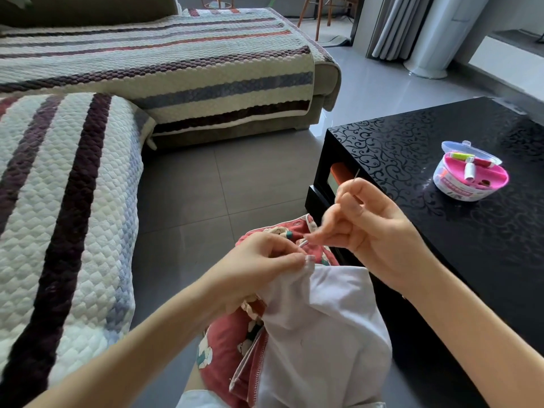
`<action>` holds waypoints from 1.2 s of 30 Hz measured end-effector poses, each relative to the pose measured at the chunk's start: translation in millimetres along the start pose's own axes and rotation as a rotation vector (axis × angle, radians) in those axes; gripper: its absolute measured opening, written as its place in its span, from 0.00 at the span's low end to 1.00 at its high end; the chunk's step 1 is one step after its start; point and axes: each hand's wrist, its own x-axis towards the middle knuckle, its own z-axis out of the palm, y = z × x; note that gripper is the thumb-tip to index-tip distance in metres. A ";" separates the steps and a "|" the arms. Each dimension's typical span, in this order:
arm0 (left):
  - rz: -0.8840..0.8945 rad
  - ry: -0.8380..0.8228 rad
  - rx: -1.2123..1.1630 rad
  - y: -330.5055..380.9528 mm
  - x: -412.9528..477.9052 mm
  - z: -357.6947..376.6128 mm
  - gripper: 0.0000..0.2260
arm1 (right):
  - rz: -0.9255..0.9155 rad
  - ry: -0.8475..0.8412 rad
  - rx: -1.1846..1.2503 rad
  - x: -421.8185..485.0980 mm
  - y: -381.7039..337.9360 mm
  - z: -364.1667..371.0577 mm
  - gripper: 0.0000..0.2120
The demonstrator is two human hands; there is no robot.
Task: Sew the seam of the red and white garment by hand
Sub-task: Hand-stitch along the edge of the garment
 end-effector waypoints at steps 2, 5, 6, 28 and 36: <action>-0.057 -0.050 -0.062 -1.3 -0.8 -5.7 0.05 | 0.144 0.025 0.162 7.5 -0.2 -10.8 0.04; -0.104 -0.082 -0.149 -3.0 -1.6 -9.4 0.11 | 0.231 0.073 0.008 23.9 6.6 -36.3 0.04; -0.112 -0.088 -0.187 -2.8 -2.3 -10.3 0.13 | 0.237 0.111 -0.093 30.8 11.2 -46.7 0.05; -0.043 -0.088 -0.121 9.1 -17.6 -16.6 0.04 | 0.339 -0.452 -0.745 25.6 5.5 -16.1 0.10; -0.068 -0.117 -0.162 15.2 -20.8 -16.6 0.09 | 0.196 -0.143 -0.851 42.2 7.5 -28.3 0.08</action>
